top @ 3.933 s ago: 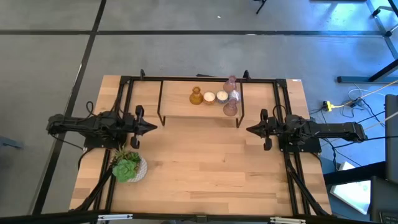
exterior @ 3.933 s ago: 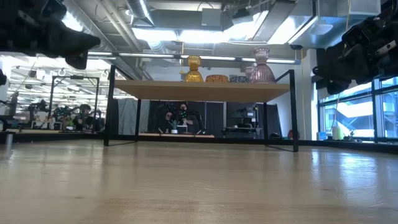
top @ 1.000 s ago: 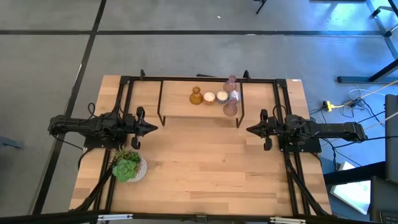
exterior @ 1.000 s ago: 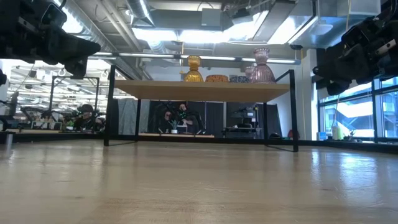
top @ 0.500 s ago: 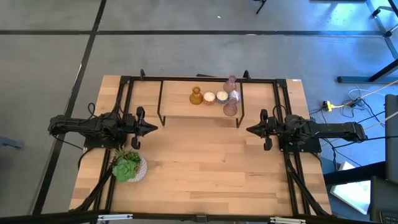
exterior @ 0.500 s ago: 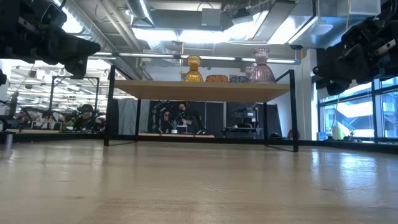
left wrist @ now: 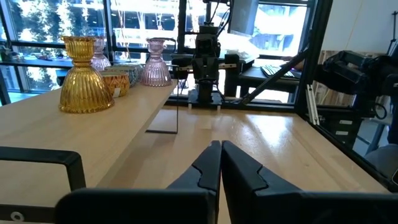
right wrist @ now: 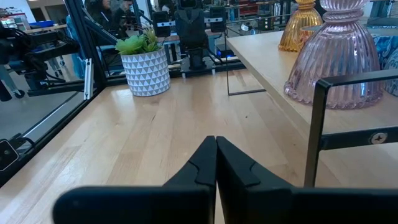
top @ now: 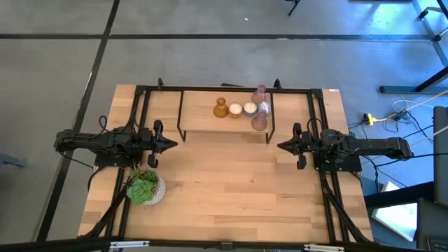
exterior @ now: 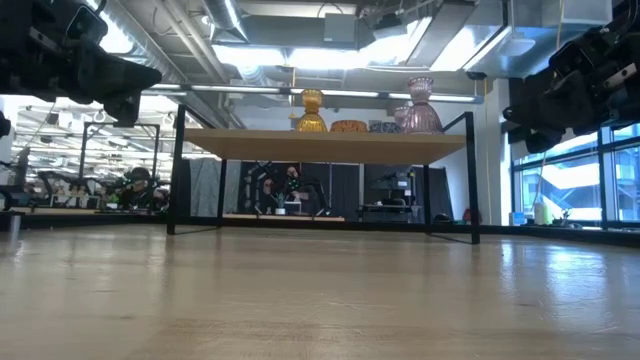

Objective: Pick & Place candle stick holders
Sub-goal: Return to Home Position

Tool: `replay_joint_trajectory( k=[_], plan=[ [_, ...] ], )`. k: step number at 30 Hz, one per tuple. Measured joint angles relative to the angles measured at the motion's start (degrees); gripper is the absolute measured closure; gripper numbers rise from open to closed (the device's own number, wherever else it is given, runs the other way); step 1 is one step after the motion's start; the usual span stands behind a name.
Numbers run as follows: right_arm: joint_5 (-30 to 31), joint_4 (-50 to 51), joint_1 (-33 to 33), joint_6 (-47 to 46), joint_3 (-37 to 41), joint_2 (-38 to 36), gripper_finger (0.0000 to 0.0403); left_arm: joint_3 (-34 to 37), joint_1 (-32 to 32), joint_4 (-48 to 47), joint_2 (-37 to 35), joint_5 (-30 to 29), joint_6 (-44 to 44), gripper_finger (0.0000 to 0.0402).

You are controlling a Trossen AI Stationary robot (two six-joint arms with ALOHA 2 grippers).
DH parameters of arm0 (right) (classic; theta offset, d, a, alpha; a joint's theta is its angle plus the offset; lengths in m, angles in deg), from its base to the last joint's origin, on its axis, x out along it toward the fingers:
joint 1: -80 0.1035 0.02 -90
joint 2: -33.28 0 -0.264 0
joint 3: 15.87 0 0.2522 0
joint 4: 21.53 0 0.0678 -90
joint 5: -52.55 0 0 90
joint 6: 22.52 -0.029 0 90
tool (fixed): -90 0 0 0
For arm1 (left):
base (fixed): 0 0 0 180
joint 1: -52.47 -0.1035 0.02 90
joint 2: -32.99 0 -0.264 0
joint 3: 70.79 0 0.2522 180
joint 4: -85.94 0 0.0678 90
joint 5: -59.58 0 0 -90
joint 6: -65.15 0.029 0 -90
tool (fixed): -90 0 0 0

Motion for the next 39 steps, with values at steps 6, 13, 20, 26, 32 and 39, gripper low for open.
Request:
replay_joint_trajectory(
  k=[6, 13, 20, 26, 32, 39],
  plan=[
    [0.0, 0.0, 0.0, 0.0, 0.0, 0.0, 0.0398, 0.0, 0.0, 0.0, 0.0, 0.0, 0.0, 0.0397],
    [0.0, 0.0, 0.0, 0.0, 0.0, 0.0, 0.0398, 0.0, 0.0, 0.0, 0.0, 0.0, 0.0, 0.0393],
    [0.0, 0.0, 0.0, 0.0, 0.0, 0.0, 0.0398, 0.0, 0.0, 0.0, 0.0, 0.0, 0.0, 0.0397],
    [0.0, 0.0, 0.0, 0.0, 0.0, 0.0, 0.0398, 0.0, 0.0, 0.0, 0.0, 0.0, 0.0, 0.0394],
    [0.0, 0.0, 0.0, 0.0, 0.0, 0.0, 0.0398, 0.0, 0.0, 0.0, 0.0, 0.0, 0.0, 0.0395],
    [0.0, 0.0, 0.0, 0.0, 0.0, 0.0, 0.0398, 0.0, 0.0, 0.0, 0.0, 0.0, 0.0, 0.0395]
  ],
)
